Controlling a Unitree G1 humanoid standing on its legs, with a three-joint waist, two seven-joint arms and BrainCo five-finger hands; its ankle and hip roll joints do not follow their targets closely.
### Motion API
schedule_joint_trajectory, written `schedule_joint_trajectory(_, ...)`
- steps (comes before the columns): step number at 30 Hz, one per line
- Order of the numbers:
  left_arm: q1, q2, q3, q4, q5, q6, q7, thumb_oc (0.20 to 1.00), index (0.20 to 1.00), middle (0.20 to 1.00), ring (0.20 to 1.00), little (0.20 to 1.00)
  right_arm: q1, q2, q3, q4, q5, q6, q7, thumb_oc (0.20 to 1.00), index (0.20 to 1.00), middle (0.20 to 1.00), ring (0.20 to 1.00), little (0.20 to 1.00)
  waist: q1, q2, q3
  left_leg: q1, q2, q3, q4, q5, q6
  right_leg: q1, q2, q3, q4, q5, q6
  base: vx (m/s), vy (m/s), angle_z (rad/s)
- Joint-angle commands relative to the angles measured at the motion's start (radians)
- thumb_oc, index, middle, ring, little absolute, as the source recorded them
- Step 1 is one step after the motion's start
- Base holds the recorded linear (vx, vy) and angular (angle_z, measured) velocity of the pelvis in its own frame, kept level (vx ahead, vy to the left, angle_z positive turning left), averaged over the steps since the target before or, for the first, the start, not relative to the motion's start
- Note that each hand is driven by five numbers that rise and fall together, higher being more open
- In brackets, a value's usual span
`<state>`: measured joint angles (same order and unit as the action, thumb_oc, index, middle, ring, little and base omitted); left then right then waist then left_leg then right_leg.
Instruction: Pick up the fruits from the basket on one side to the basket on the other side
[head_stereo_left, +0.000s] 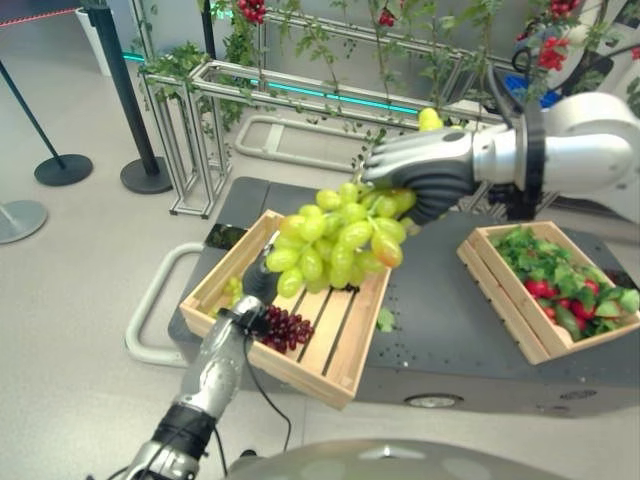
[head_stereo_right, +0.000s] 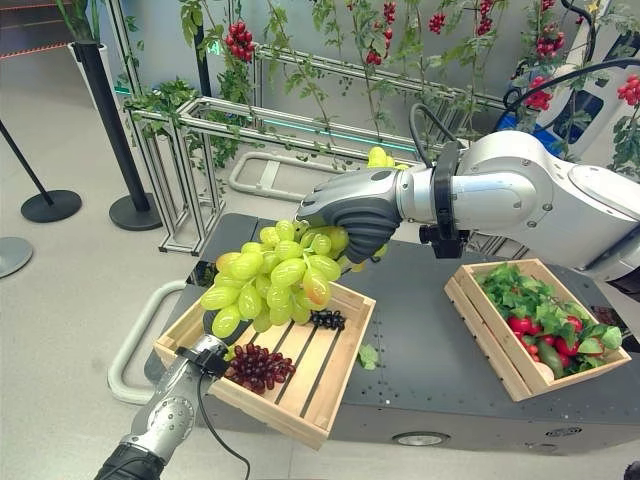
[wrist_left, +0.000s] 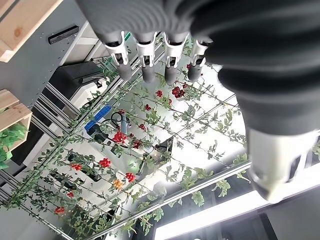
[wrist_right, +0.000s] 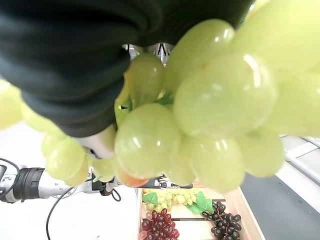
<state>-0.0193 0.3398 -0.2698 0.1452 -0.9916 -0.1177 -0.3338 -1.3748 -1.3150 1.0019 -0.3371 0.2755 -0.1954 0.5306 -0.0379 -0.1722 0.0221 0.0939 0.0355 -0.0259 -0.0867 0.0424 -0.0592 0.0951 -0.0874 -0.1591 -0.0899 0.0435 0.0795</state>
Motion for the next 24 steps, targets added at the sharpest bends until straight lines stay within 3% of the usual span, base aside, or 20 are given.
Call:
schedule_joint_trajectory(1,-0.005,0.064,0.034,-0.029,0.088,-0.021,-0.022,1.0,1.0,1.0,1.0,1.0,-0.125,-0.067,0.019,0.052,0.002,-0.008,-0.053,0.2,0.2,0.2,0.2,0.2,0.029,-0.011,-0.015,-0.002,-0.019,-0.006,0.05,-0.081,0.019,-0.03,-0.007,-0.011,0.14,-0.082,0.055,0.0,0.0,0.0)
schedule_joint_trajectory(4,-0.006,0.1,0.065,-0.023,0.14,-0.04,-0.01,1.0,1.0,1.0,1.0,1.0,-0.117,-0.068,0.019,0.055,-0.01,-0.01,-0.046,0.2,0.2,0.2,0.2,0.2,0.026,-0.005,-0.017,0.001,-0.019,-0.004,0.049,-0.082,0.018,-0.028,-0.007,-0.009,0.139,-0.082,0.054,0.0,0.0,0.0)
schedule_joint_trajectory(10,-0.006,0.493,0.205,-0.139,0.447,-0.133,0.002,1.0,1.0,1.0,1.0,1.0,-0.031,-0.085,-0.014,0.082,0.006,0.029,0.016,0.2,0.2,0.2,0.2,0.2,0.027,0.025,-0.019,0.007,-0.017,0.004,0.049,-0.084,0.011,-0.022,-0.007,-0.007,0.136,-0.085,0.055,0.02,0.0,-0.05)
schedule_joint_trajectory(11,-0.006,0.493,0.205,-0.139,0.447,-0.133,0.002,1.0,1.0,1.0,1.0,1.0,-0.031,-0.085,-0.014,0.082,0.006,0.029,0.016,0.2,0.2,0.2,0.2,0.2,0.027,0.025,-0.019,0.007,-0.017,0.004,0.049,-0.084,0.011,-0.022,-0.007,-0.007,0.136,-0.085,0.055,0.0,0.0,0.0)
schedule_joint_trajectory(13,-0.009,0.736,0.273,-0.192,0.474,-0.156,-0.029,1.0,1.0,1.0,1.0,1.0,-0.01,-0.097,-0.011,0.074,0.031,0.036,0.044,0.2,0.2,0.2,0.2,0.2,0.026,0.042,-0.024,0.011,-0.019,0.007,0.046,-0.082,0.009,-0.018,-0.007,-0.003,0.129,-0.081,0.058,0.0,0.0,0.0)
schedule_joint_trajectory(15,0.006,0.743,0.296,-0.193,0.463,-0.16,-0.025,1.0,1.0,1.0,1.0,1.0,-0.001,-0.099,-0.015,0.07,0.035,0.038,0.049,0.2,0.2,0.2,0.2,0.2,0.026,0.042,-0.025,0.014,-0.019,0.007,0.044,-0.082,0.009,-0.017,-0.007,-0.002,0.127,-0.081,0.058,0.0,0.0,0.0)
schedule_joint_trajectory(16,0.001,0.804,0.314,-0.185,0.459,-0.165,-0.028,1.0,1.0,1.0,1.0,1.0,0.008,-0.109,-0.012,0.072,0.042,0.04,0.058,0.2,0.2,0.2,0.2,0.2,0.024,0.051,-0.029,0.016,-0.019,0.008,0.043,-0.081,0.008,-0.015,-0.007,-0.002,0.125,-0.079,0.059,0.0,0.0,0.0)
schedule_joint_trajectory(24,0.015,0.864,0.353,-0.194,0.479,-0.18,-0.025,1.0,1.0,1.0,1.0,1.0,0.104,-0.11,-0.077,0.071,0.046,0.047,0.077,0.2,0.2,0.2,0.2,0.2,0.021,0.063,-0.03,0.018,-0.02,0.01,0.038,-0.077,0.008,-0.013,-0.008,0.0,0.118,-0.073,0.06,-0.01,0.007,-0.03)
